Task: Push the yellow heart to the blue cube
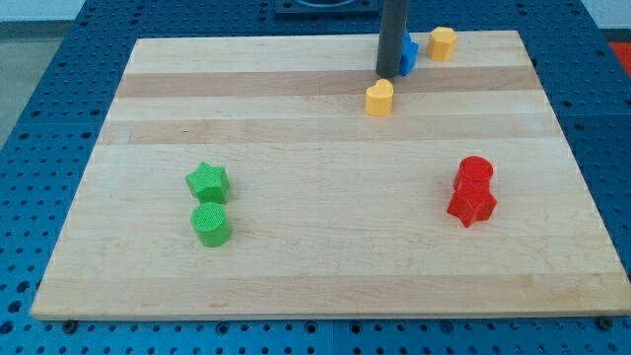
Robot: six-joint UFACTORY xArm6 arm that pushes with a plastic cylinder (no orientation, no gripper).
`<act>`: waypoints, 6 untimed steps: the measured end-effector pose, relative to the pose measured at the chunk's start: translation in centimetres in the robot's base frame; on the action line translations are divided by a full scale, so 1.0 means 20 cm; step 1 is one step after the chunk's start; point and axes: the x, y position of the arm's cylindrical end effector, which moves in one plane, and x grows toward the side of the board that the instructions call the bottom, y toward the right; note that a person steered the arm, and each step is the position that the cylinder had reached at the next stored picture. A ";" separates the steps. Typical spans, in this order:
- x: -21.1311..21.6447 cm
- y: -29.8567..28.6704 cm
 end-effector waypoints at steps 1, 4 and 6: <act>-0.01 -0.38; 0.51 -0.38; 0.49 -0.17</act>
